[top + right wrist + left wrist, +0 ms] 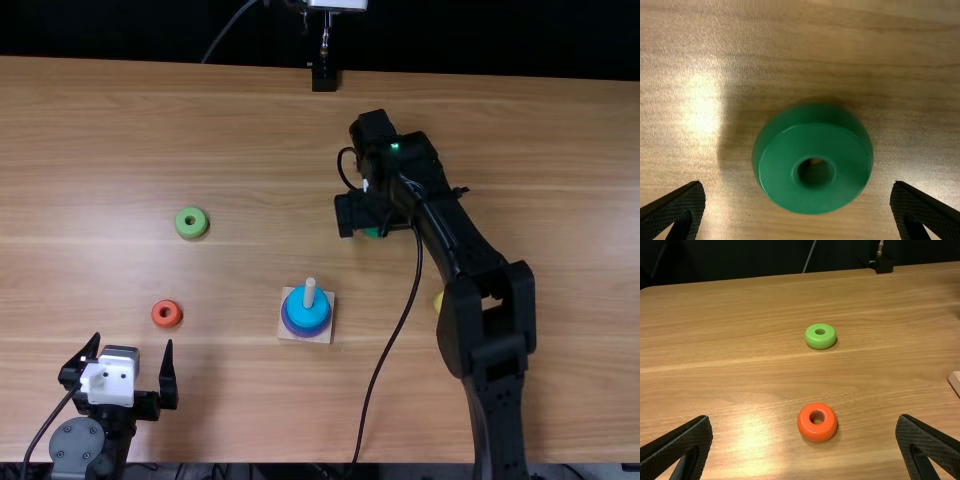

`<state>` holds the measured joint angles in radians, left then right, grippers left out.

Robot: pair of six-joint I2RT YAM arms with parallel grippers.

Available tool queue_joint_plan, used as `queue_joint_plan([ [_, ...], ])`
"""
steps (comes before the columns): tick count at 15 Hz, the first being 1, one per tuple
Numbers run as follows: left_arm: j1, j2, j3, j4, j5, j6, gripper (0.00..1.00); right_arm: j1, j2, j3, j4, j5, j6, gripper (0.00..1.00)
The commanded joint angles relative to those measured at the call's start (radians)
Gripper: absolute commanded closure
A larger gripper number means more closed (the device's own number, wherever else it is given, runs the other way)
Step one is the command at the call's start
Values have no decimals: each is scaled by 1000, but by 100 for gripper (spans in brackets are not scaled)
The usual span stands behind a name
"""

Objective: Build the Hanoi tower: stack the rings onto the peg from bottom to top in this color order: purple, dark blue, light blue, dark green, light green, yellow, orange.

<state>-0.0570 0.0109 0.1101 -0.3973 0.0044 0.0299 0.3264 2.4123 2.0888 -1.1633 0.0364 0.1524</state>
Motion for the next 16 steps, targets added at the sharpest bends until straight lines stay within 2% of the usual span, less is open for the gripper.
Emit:
queue_joint_plan([
  [1,8,-11,-110,-78,5,16,0,-13,30,31,8,-5,-7,0],
  [6,8,-11,-110,-78,5,16,0,-13,56,31,133,-9,-7,0],
  [8,8,-11,-110,-78,5,16,0,-13,56,31,131,-16,-7,26],
  [9,8,-11,-110,-78,5,16,0,-15,56,31,122,-16,-5,23],
  [10,8,-11,-110,-78,5,16,0,-18,56,30,115,-18,-7,16],
  [13,8,-11,-110,-78,5,16,0,-21,54,25,43,-18,-9,16],
  [15,8,-11,-110,-78,5,16,0,-21,53,27,28,-18,-7,18],
  [16,8,-11,-110,-78,5,16,0,-21,53,28,28,-16,-7,25],
])
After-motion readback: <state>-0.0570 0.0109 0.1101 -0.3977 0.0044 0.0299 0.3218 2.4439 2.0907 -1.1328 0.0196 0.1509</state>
